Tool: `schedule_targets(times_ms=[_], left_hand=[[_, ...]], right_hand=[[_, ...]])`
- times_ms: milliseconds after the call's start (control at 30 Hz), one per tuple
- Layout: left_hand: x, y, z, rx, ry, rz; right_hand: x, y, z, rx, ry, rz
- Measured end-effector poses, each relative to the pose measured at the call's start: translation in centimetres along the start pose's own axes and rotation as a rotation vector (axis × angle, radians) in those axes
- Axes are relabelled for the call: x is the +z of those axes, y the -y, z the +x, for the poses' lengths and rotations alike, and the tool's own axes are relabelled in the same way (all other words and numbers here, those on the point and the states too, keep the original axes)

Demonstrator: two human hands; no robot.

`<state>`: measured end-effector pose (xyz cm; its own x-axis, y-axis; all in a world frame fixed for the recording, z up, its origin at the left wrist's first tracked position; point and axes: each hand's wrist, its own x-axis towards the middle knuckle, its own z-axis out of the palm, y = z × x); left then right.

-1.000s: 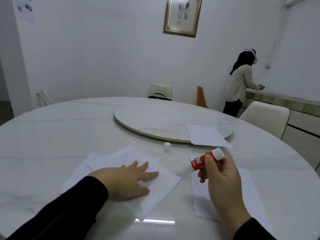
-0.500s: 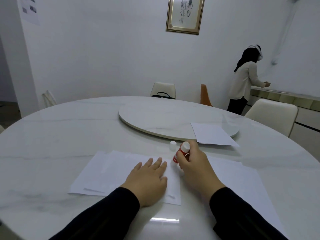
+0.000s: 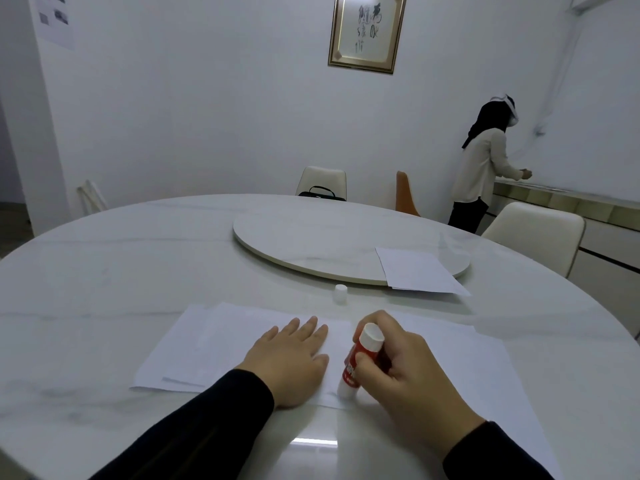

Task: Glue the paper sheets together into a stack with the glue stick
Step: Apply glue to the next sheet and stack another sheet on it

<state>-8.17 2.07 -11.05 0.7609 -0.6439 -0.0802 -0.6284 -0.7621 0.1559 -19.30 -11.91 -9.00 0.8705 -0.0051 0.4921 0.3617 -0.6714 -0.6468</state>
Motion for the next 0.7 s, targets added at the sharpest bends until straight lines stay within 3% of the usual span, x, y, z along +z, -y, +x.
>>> schedule_targets(times_ms=[100,167,233,300,367,467,533,700], left_hand=[[0.0,-0.1,0.0,-0.036,-0.027,0.005],[0.0,-0.2,0.1,-0.114,-0.044,0.046],[-0.8,-0.4,0.1,-0.149,-0.053,0.188],[-2.0,-0.2,0.1,-0.136,-0.106,0.247],[-3.2,0.5,0.2,-0.038,-0.144,0.088],[-3.5,1.0,-0.4,0.166,0.055,-0.105],[-2.9,1.0,-0.7,0.126,0.076,-0.033],[-1.6,-0.5,-0.1,0.030,-0.167,0.195]], right_hand=[[-0.6,-0.3,-0.1,0.082,0.007,0.234],[-1.1,-0.7,0.2,0.177,-0.146,0.520],[-1.7,-1.1,0.3,0.220,-0.332,0.634],[-1.9,-1.4,0.3,0.218,-0.413,0.578],[-1.7,-1.6,0.4,0.215,-0.485,0.501],[-1.5,-1.8,0.8,0.216,-0.590,0.373],[-1.1,-1.9,1.0,0.208,-0.575,0.305],[-0.2,-2.1,1.3,0.177,-0.394,0.183]])
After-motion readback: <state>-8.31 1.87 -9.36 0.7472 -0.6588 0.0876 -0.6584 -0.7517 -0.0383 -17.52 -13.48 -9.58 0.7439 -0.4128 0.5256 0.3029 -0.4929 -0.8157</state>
